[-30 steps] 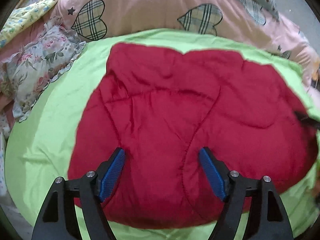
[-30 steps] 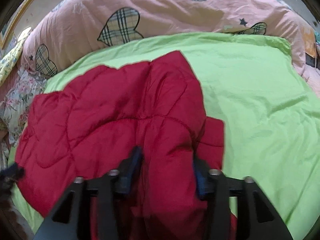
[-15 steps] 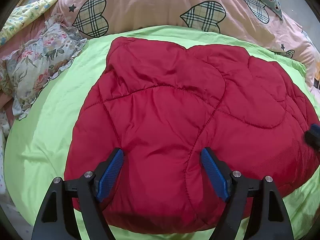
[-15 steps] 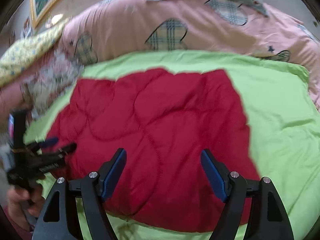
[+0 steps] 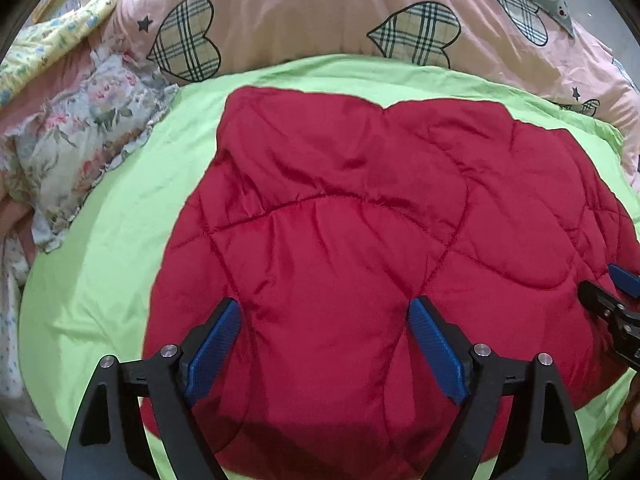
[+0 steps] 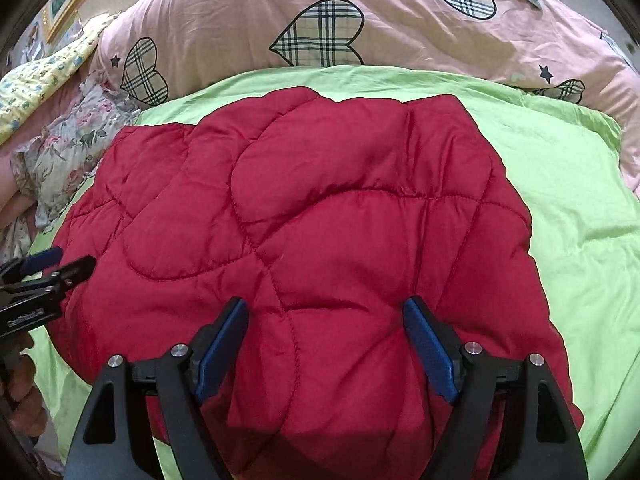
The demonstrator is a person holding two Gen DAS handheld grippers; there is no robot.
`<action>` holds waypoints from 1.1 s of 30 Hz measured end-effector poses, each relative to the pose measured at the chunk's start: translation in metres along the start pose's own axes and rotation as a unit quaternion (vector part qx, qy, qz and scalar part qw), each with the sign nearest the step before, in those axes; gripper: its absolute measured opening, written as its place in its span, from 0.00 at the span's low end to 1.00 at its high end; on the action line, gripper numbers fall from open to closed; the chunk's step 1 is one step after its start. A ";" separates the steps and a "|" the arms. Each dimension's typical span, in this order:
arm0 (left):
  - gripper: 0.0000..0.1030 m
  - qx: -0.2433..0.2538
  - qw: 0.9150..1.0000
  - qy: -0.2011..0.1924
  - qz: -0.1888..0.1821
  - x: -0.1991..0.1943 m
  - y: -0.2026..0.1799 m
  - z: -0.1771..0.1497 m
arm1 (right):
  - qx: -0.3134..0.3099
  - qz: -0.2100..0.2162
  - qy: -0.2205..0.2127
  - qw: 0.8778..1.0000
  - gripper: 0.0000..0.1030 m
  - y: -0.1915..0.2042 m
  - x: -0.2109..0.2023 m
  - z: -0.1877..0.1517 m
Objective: Fold large clothes
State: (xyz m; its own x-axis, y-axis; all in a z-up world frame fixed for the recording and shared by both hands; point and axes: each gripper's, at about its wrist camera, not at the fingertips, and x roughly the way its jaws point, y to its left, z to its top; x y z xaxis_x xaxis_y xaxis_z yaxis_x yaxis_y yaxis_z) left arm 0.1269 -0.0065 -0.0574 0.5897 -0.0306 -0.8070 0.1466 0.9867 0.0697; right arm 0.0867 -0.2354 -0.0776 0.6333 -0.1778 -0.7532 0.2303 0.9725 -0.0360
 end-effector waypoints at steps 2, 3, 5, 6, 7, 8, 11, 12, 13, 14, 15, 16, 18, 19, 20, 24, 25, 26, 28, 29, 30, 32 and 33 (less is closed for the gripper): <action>0.85 0.001 1.000 0.000 -0.001 0.003 0.000 0.001 | -0.001 0.000 0.001 1.000 0.78 0.000 0.000 0.000; 0.86 0.001 1.000 0.000 0.000 0.004 0.000 0.002 | 0.000 0.001 0.001 1.000 0.78 0.000 0.001 0.001; 0.86 0.002 1.000 0.002 0.000 0.007 0.000 0.003 | 0.001 0.002 0.001 1.000 0.78 0.000 0.001 0.001; 0.86 0.003 1.000 0.003 -0.001 0.009 0.001 0.004 | 0.001 0.002 0.001 1.000 0.79 0.000 0.002 0.001; 0.87 0.002 1.000 0.004 -0.001 0.010 0.001 0.005 | 0.001 0.002 0.001 1.000 0.79 0.000 0.003 0.001; 0.87 0.002 1.000 0.006 -0.002 0.012 0.001 0.006 | 0.000 0.002 0.001 1.000 0.79 0.000 0.004 0.002; 0.88 0.001 1.000 0.008 -0.004 0.016 0.003 0.008 | 0.000 0.001 0.002 1.000 0.80 0.002 0.005 0.003; 0.88 0.001 1.000 0.008 -0.004 0.017 0.003 0.008 | 0.001 0.002 0.003 1.000 0.81 0.002 0.006 0.003; 0.89 0.002 1.000 0.009 -0.004 0.018 0.003 0.008 | 0.001 0.003 0.003 1.000 0.81 0.001 0.006 0.004; 0.89 0.003 1.000 0.009 -0.004 0.019 0.004 0.009 | 0.002 0.004 0.004 1.000 0.81 0.001 0.007 0.005; 0.89 0.004 1.000 0.009 -0.003 0.019 0.004 0.009 | 0.003 0.004 0.005 1.000 0.81 0.001 0.007 0.006; 0.89 0.005 1.000 0.009 -0.003 0.020 0.004 0.009 | 0.003 0.004 0.005 1.000 0.81 0.001 0.008 0.007; 0.90 0.006 1.000 0.009 -0.004 0.021 0.004 0.009 | 0.004 0.005 0.007 1.000 0.81 0.000 0.010 0.011; 0.90 0.007 1.000 0.010 -0.004 0.021 0.004 0.010 | 0.004 0.004 0.007 1.000 0.81 0.001 0.010 0.012; 0.90 0.007 1.000 0.010 -0.004 0.021 0.004 0.010 | 0.005 0.005 0.008 1.000 0.81 0.000 0.011 0.015; 0.91 0.007 1.000 0.013 -0.007 0.023 0.004 0.011 | 0.013 0.002 0.007 1.000 0.81 -0.001 0.015 0.021; 0.92 0.006 1.000 0.014 -0.008 0.023 0.005 0.012 | 0.015 0.002 0.007 1.000 0.81 -0.002 0.015 0.021; 0.92 0.006 1.000 0.014 -0.009 0.024 0.006 0.012 | 0.017 0.002 0.006 1.000 0.81 -0.002 0.016 0.022; 0.93 0.006 1.000 0.015 -0.010 0.025 0.006 0.013 | 0.018 0.001 0.006 1.000 0.82 -0.003 0.017 0.022; 0.93 0.006 1.000 0.015 -0.009 0.025 0.006 0.013 | 0.018 0.000 0.006 1.000 0.82 -0.002 0.017 0.022; 0.93 0.006 1.000 0.016 -0.009 0.025 0.006 0.013 | 0.018 0.000 0.007 1.000 0.82 -0.003 0.017 0.023; 0.93 0.007 1.000 0.016 -0.008 0.026 0.006 0.014 | 0.018 0.001 0.007 1.000 0.82 -0.003 0.017 0.023; 0.93 0.007 1.000 0.017 -0.008 0.026 0.006 0.015 | 0.018 0.001 0.007 1.000 0.82 -0.003 0.017 0.023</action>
State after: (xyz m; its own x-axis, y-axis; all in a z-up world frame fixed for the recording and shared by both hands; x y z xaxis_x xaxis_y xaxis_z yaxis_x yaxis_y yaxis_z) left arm 0.1547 -0.0040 -0.0695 0.5606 -0.0408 -0.8271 0.1670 0.9838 0.0647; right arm 0.1137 -0.2448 -0.0752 0.6229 -0.1727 -0.7630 0.2559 0.9667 -0.0098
